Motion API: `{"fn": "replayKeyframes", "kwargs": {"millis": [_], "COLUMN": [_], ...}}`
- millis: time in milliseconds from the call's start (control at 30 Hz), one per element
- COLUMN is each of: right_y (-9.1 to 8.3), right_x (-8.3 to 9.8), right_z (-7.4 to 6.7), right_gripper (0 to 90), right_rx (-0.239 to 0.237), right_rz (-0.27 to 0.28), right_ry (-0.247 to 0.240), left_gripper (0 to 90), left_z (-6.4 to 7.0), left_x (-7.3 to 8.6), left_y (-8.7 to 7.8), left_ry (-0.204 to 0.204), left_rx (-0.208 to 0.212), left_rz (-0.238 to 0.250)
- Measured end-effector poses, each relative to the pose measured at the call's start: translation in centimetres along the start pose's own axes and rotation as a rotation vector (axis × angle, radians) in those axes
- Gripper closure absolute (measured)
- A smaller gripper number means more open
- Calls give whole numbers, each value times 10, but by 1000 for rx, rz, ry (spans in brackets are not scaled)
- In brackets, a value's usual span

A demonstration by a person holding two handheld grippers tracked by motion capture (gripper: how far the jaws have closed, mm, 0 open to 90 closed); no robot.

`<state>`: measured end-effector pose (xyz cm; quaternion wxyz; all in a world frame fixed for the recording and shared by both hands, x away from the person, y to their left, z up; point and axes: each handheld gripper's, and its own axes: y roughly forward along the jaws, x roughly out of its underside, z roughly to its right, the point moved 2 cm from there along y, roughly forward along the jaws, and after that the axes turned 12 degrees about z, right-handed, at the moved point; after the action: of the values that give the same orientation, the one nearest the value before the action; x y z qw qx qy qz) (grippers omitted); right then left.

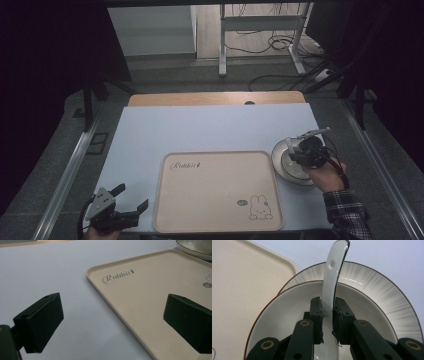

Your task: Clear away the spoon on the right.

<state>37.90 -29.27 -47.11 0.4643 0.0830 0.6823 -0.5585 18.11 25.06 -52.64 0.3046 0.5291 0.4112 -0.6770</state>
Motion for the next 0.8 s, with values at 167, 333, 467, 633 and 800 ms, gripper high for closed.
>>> {"fn": "replayKeyframes", "kwargs": {"millis": [167, 333, 467, 633, 800], "right_y": [-5, -8, -14, -22, -31], "right_x": [-1, -2, -5, -8, -12], "right_z": [1, 3, 4, 6, 7], "right_gripper": [857, 859, 859, 859, 859], "right_rx": [-2, -2, -1, -2, 2], "right_rz": [23, 25, 52, 80, 106], "right_ry": [-2, -5, 4, 6, 2], "left_gripper": [27, 27, 27, 27, 27], "left_z": [0, 0, 0, 0, 0], "left_x": [0, 0, 0, 0, 0], "left_y": [0, 0, 0, 0, 0], "left_ry": [0, 0, -1, -1, 0], "left_rx": [0, -1, -2, -3, -4], "left_rz": [0, 0, 1, 2, 2]}}
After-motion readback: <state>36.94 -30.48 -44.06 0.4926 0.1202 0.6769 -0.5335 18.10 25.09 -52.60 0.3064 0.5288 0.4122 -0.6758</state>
